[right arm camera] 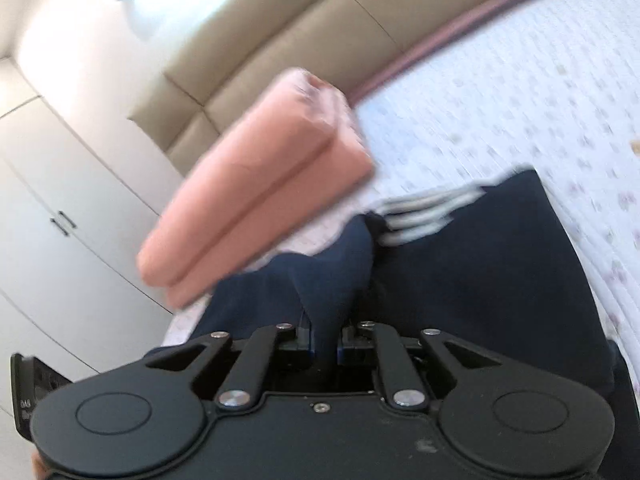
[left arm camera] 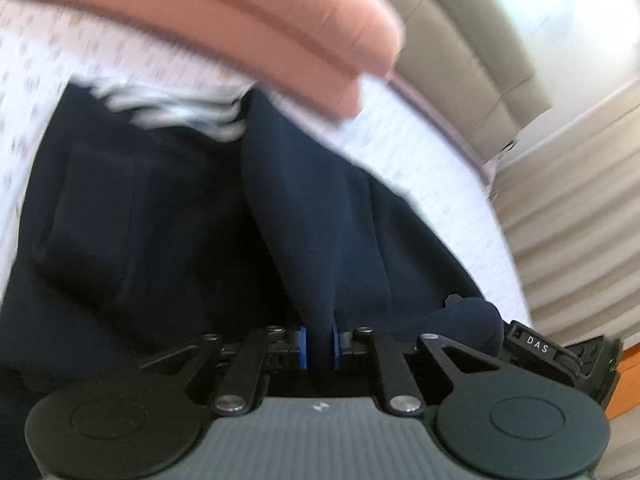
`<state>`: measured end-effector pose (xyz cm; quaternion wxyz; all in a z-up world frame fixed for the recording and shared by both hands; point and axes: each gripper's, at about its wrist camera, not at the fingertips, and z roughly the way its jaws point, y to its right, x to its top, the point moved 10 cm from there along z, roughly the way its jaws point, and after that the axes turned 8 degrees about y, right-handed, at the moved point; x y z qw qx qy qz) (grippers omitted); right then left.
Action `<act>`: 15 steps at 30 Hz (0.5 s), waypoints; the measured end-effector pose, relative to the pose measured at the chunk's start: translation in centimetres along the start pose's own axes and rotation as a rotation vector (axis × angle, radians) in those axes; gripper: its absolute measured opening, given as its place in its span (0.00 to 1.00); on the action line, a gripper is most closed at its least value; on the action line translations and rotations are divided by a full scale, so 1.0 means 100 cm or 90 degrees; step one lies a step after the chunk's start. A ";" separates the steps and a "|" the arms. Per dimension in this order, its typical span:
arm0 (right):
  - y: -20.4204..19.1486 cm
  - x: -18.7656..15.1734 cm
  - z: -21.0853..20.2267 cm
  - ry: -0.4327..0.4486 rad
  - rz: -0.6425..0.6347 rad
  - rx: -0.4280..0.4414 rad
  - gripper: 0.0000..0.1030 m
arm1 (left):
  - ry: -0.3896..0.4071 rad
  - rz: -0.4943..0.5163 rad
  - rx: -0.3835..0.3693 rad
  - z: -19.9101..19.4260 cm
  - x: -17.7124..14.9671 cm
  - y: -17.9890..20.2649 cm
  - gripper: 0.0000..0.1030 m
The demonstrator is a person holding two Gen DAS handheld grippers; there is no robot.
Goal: Fold large clothes
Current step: 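Carry the held hem over the hoodie body with both tools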
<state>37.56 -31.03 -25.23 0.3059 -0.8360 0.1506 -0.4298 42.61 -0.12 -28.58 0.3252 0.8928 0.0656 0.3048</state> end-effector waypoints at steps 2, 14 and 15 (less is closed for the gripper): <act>0.013 -0.018 0.010 -0.029 -0.016 -0.033 0.11 | -0.009 -0.022 0.020 0.006 -0.010 -0.016 0.19; 0.001 0.005 -0.036 -0.025 -0.002 -0.034 0.84 | -0.013 0.044 0.153 -0.054 -0.017 -0.031 0.77; -0.002 0.007 -0.044 -0.021 -0.009 -0.032 0.84 | -0.011 0.052 0.162 -0.063 -0.018 -0.029 0.77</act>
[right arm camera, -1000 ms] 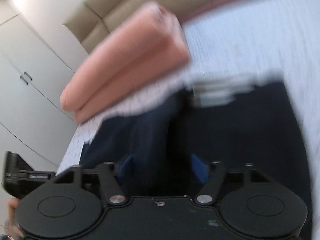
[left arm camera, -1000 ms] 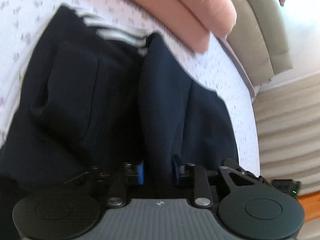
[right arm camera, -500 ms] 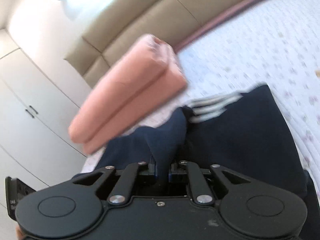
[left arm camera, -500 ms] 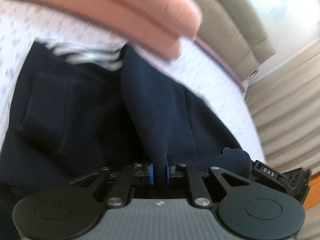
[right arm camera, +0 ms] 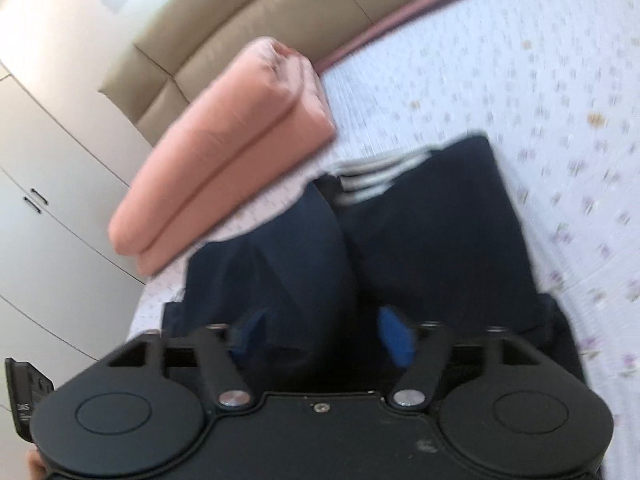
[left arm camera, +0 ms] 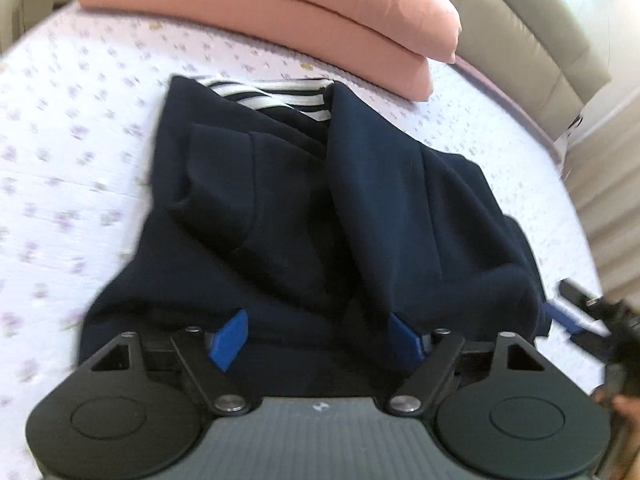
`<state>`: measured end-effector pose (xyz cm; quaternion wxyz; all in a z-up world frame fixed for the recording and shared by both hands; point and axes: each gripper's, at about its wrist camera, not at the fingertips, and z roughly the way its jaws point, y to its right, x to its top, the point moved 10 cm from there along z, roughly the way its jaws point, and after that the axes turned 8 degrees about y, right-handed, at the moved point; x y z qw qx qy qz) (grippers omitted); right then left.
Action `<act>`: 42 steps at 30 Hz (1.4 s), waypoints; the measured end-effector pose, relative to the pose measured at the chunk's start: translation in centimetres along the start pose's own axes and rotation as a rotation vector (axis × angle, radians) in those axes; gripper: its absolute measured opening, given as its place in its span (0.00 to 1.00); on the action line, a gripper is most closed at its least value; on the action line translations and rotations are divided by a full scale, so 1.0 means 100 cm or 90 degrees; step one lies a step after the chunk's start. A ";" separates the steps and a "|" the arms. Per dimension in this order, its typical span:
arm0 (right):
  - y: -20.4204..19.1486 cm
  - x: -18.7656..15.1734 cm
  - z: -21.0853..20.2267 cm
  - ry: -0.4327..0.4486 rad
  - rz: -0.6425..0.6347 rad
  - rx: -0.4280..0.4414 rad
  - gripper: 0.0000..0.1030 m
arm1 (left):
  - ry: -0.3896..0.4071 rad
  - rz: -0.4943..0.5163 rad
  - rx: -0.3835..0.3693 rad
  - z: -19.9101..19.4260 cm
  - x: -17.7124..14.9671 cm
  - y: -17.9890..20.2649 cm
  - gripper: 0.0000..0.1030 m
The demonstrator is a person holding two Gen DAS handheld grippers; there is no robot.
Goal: Fold large clothes
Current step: 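Carry the held hem over the hoodie body with both tools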
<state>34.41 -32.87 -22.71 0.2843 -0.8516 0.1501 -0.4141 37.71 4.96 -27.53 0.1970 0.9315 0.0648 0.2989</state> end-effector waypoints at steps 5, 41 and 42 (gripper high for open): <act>-0.009 -0.008 -0.044 -0.019 -0.036 -0.017 0.84 | -0.013 -0.006 0.035 -0.044 -0.019 -0.004 0.77; 0.097 -0.171 -0.248 -0.095 0.193 -0.053 0.94 | -0.034 -0.252 -0.047 -0.215 -0.225 -0.104 0.85; 0.099 -0.174 -0.250 -0.098 0.205 -0.044 0.94 | -0.029 -0.256 -0.057 -0.216 -0.225 -0.102 0.85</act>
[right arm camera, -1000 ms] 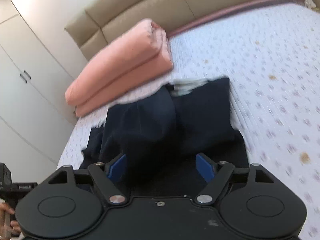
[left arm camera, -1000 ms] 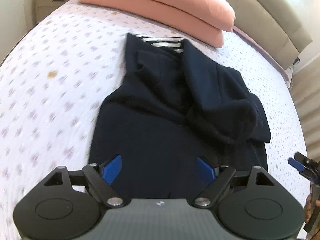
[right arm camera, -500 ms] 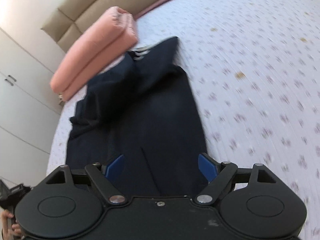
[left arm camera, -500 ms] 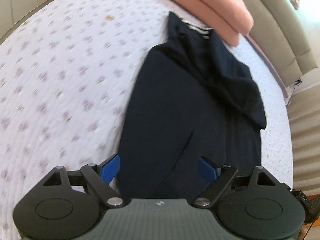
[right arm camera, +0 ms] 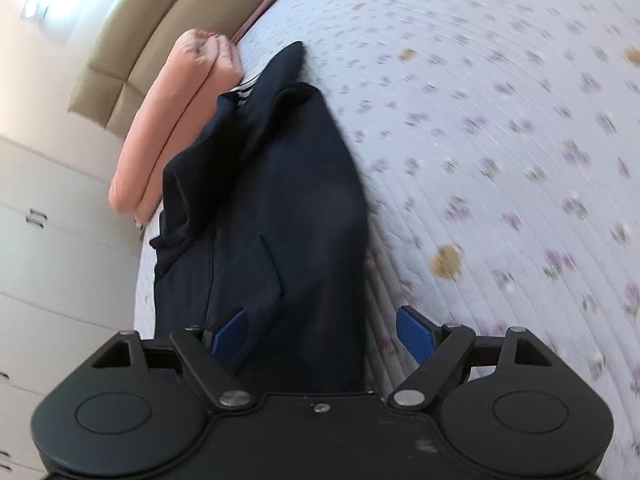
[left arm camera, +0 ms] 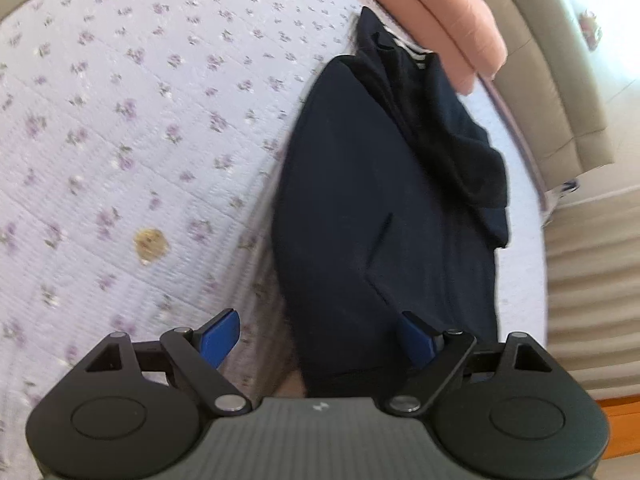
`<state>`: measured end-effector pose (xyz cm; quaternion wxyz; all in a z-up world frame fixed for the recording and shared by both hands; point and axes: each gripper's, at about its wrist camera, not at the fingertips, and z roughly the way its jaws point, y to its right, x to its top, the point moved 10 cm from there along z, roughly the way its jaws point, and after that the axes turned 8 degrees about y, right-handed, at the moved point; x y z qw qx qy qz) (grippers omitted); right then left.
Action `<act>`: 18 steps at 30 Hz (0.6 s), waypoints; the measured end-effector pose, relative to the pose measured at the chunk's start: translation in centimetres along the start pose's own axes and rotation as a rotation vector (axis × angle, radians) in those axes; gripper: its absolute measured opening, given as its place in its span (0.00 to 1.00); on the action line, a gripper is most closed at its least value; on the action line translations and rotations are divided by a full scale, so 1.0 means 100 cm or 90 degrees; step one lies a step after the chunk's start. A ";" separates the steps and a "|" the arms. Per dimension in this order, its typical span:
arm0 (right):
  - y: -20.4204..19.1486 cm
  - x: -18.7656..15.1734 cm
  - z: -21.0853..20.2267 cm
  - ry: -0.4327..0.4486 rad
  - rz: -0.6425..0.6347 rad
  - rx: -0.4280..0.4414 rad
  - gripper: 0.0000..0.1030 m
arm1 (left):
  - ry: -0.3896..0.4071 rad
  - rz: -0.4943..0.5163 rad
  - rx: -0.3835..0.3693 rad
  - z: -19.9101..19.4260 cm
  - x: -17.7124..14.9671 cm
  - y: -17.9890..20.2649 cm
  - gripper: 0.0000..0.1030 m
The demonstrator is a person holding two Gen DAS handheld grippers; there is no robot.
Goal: Fold large clothes
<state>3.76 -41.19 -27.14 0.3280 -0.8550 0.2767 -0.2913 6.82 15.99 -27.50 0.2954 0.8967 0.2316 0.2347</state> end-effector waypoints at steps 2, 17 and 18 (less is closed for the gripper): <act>0.003 -0.006 -0.004 -0.004 0.021 0.024 0.94 | 0.007 -0.001 -0.015 -0.002 -0.003 0.005 0.85; 0.003 -0.040 -0.008 -0.019 0.151 0.231 0.94 | 0.003 -0.042 -0.104 -0.005 -0.020 0.016 0.86; 0.001 -0.040 -0.008 -0.011 0.147 0.234 0.93 | 0.002 -0.045 -0.108 -0.002 -0.020 0.017 0.86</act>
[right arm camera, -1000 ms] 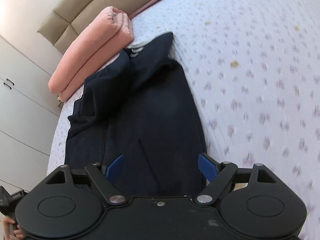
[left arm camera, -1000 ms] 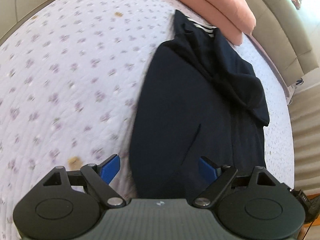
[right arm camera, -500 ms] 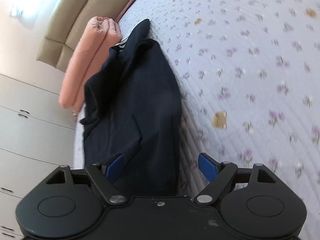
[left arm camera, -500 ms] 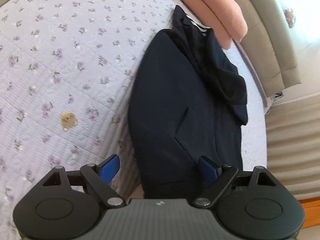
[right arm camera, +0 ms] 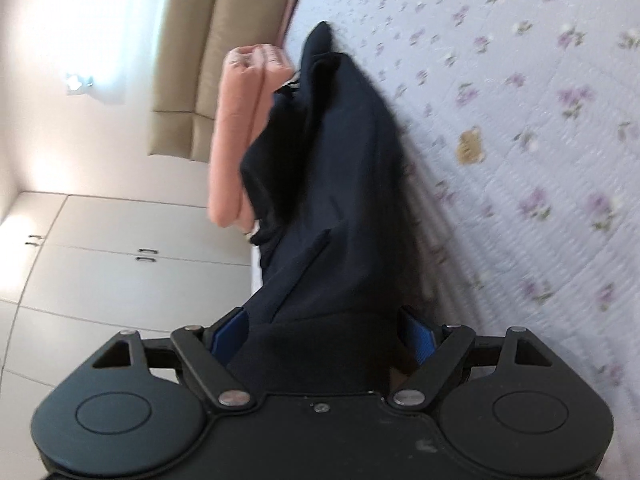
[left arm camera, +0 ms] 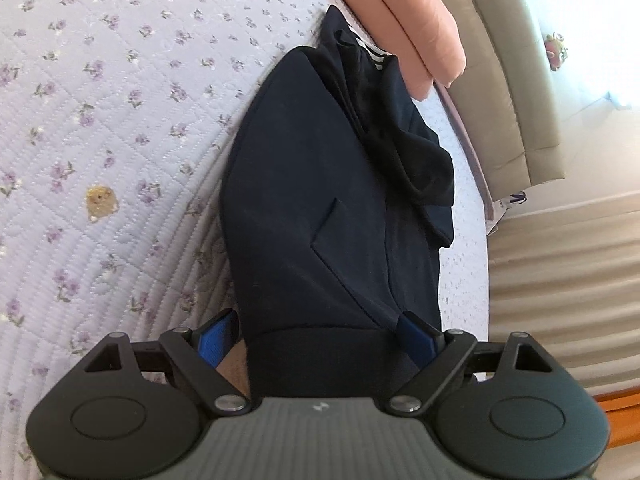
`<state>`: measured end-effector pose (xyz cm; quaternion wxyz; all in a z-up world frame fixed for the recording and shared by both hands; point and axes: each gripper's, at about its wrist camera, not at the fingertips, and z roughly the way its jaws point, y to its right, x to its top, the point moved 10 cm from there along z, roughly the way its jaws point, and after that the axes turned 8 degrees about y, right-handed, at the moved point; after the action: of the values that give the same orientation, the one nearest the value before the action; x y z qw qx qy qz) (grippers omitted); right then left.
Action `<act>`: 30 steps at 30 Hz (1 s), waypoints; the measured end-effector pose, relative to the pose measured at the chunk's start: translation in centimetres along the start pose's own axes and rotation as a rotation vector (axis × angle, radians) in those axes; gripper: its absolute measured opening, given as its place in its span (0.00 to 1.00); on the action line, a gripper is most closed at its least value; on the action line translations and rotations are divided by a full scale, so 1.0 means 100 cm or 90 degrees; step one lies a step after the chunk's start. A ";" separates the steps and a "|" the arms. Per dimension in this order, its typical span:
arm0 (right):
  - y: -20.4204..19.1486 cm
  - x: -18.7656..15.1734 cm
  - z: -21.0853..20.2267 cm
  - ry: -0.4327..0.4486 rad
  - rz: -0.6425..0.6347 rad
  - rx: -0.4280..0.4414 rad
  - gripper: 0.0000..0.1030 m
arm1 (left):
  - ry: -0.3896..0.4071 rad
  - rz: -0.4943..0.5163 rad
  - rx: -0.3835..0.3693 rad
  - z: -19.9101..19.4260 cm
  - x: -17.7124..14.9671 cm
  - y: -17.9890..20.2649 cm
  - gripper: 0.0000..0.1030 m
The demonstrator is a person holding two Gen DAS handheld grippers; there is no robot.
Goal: Fold large clothes
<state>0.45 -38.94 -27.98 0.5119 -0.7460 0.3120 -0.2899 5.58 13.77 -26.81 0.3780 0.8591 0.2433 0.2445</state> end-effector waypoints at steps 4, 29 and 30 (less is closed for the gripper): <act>-0.010 -0.002 0.001 0.001 -0.025 0.003 0.87 | -0.023 -0.039 -0.034 0.013 -0.007 -0.001 0.86; -0.079 0.013 -0.050 0.133 -0.103 0.049 0.09 | 0.092 0.104 -0.021 -0.038 0.001 0.058 0.14; -0.084 0.015 -0.051 0.139 -0.099 0.057 0.09 | 0.098 0.101 -0.030 -0.041 0.002 0.063 0.14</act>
<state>-1.03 -40.71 -18.30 0.4839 -0.7084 0.2936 -0.4217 4.71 12.32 -19.46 0.3575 0.8453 0.1970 0.3448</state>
